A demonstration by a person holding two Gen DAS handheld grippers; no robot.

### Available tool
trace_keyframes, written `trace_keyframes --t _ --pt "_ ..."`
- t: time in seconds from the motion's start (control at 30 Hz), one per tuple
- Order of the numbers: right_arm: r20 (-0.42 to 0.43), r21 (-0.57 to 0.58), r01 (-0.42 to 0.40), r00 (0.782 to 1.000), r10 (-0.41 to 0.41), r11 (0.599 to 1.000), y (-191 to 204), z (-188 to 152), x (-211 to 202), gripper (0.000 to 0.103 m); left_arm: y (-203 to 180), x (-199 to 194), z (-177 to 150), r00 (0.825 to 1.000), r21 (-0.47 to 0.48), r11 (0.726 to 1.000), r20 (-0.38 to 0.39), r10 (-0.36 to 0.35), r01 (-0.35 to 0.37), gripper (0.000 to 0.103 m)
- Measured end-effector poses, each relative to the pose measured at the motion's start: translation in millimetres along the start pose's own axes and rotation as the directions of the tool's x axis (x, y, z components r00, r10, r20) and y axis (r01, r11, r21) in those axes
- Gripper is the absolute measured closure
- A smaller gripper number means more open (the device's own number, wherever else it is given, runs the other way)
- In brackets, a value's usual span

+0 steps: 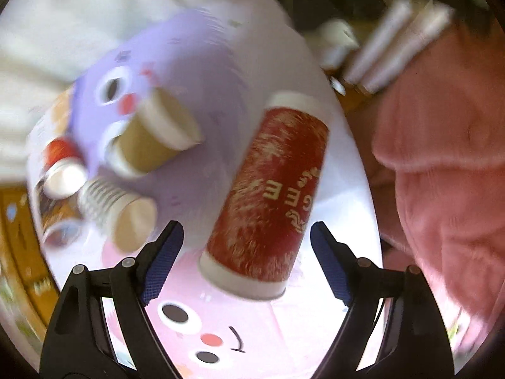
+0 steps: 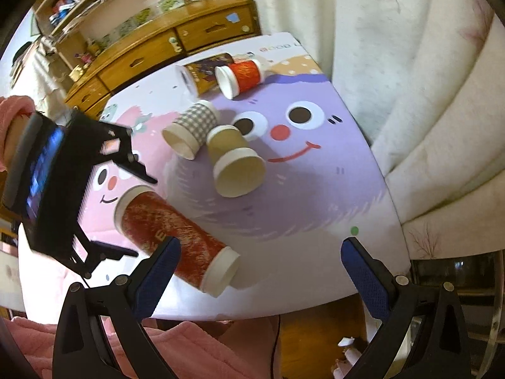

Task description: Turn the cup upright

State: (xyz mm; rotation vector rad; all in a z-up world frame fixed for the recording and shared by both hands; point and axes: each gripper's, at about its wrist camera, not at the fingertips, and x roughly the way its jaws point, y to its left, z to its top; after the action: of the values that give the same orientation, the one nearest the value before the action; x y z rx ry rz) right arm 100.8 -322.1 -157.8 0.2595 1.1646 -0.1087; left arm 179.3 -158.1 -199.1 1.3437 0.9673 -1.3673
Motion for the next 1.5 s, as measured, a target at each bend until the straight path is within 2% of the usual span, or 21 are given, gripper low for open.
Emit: trace_keyframes --t 0.07,0.1,0.17,0.23,0.27,0.33,0.43,0.47,0.5,0.57,0.6,0.63,0.67,0.8,0.9,1.0,1.1,1.17,1.27,1.33,1.5 --pt "0.022 -0.019 -0.006 1.000 0.007 1.000 9.3 -4.4 -6.5 0.000 5.3 -14.4 -8.1 0.998 -0.117 0.992 0.042 0.055 -0.050 0.022" --pt "0.035 -0.027 -0.006 0.999 0.007 1.000 14.0 -6.6 -9.6 0.000 9.1 -24.2 -16.1 0.992 -0.235 0.968 0.073 0.107 -0.087 0.022" --pt "0.061 -0.042 -0.007 0.998 0.010 0.999 23.3 -13.1 -17.6 0.000 11.2 -35.1 -26.8 0.981 -0.400 0.913 0.130 0.143 -0.080 0.022" --pt "0.092 -0.054 -0.006 0.996 0.011 0.999 33.2 -20.1 -26.2 0.000 11.0 -50.8 -50.2 0.964 -0.598 0.801 0.192 0.186 -0.036 0.022" --pt "0.109 -0.062 -0.006 0.994 0.012 0.998 38.6 -24.0 -31.1 0.000 7.3 -53.5 -57.6 0.958 -0.651 0.759 0.203 0.202 -0.022 0.022" --pt "0.142 -0.078 -0.002 0.990 0.013 0.997 49.8 -31.3 -41.3 0.000 0.1 -61.2 -78.1 0.941 -0.767 0.641 0.229 0.248 0.018 0.022" --pt "0.190 -0.112 0.010 0.982 0.012 0.994 68.4 -43.7 -56.7 0.000 -19.0 -70.1 -112.2 0.927 -0.899 0.430 0.226 0.298 0.081 0.022" --pt "0.206 -0.130 0.021 0.978 0.007 0.991 76.1 -48.4 -61.6 0.000 -25.1 -71.4 -118.8 0.926 -0.917 0.386 0.230 0.299 0.103 0.022" --pt "0.217 -0.147 0.031 0.976 0.002 0.989 83.0 -51.9 -65.9 0.000 -31.2 -71.5 -129.8 0.924 -0.939 0.313 0.242 0.295 0.146 0.022" --pt "0.230 -0.179 0.047 0.973 -0.004 0.983 95.7 -59.4 -71.6 0.000 -42.7 -70.6 -146.0 0.923 -0.952 0.229 0.266 0.277 0.205 0.022" --pt "0.232 -0.193 0.053 0.973 -0.007 0.980 101.6 -61.9 -73.3 0.000 -49.5 -69.3 -155.3 0.921 -0.957 0.160 0.279 0.271 0.243 0.022" --pt "0.232 -0.204 0.058 0.973 -0.009 0.977 107.1 -64.4 -74.3 0.000 -54.6 -68.6 -161.4 0.920 -0.958 0.120 0.282 0.272 0.259 0.022" --pt "0.226 -0.212 0.057 0.974 -0.008 0.976 114.1 -67.8 -74.8 0.000 -61.9 -66.1 -169.7 0.919 -0.958 0.053 0.287 0.270 0.283 0.022" --pt "0.193 -0.251 0.013 0.981 0.037 0.968 129.5 -75.4 -68.9 0.000 -85.6 -49.6 -186.3 0.930 -0.946 -0.110 0.272 0.249 0.306 0.022" --pt "0.143 -0.304 -0.028 0.987 0.075 0.952 140.9 -78.2 -57.6 0.000 -99.0 -32.8 -192.1 0.960 -0.951 -0.207 0.185 0.212 0.229 0.022" --pt "0.086 -0.384 -0.049 0.992 0.089 0.922 150.5 -74.3 -41.1 0.000 -112.9 -20.6 -191.8 0.974 -0.937 -0.296 0.136 0.183 0.186 0.022" --pt "0.025 -0.455 -0.071 0.995 0.093 0.888 158.0 -65.9 -24.1 0.000 -124.1 -10.2 -191.6 0.972 -0.893 -0.398 0.147 0.181 0.209 0.022" --pt "-0.037 -0.478 -0.110 0.994 0.105 0.871 160.3 -57.1 -7.5 0.000 -125.5 -6.7 -192.9 0.973 -0.868 -0.449 0.148 0.178 0.214 0.022" --pt "-0.132 -0.498 -0.158 0.986 0.105 0.853 162.6 -38.2 23.1 0.000 -131.5 -2.3 -194.6 0.979 -0.820 -0.543 0.104 0.175 0.184 0.022" --pt "-0.191 -0.524 -0.179 0.977 0.090 0.833 165.5 -26.3 45.4 0.000 -133.8 0.2 -194.3 0.983 -0.789 -0.592 0.076 0.169 0.163 0.022" --pt "-0.306 -0.577 -0.220 0.951 0.042 0.786 175.3 -9.9 89.4 0.000 -143.0 10.0 -191.5 0.987 -0.718 -0.682 0.046 0.155 0.141 0.022"
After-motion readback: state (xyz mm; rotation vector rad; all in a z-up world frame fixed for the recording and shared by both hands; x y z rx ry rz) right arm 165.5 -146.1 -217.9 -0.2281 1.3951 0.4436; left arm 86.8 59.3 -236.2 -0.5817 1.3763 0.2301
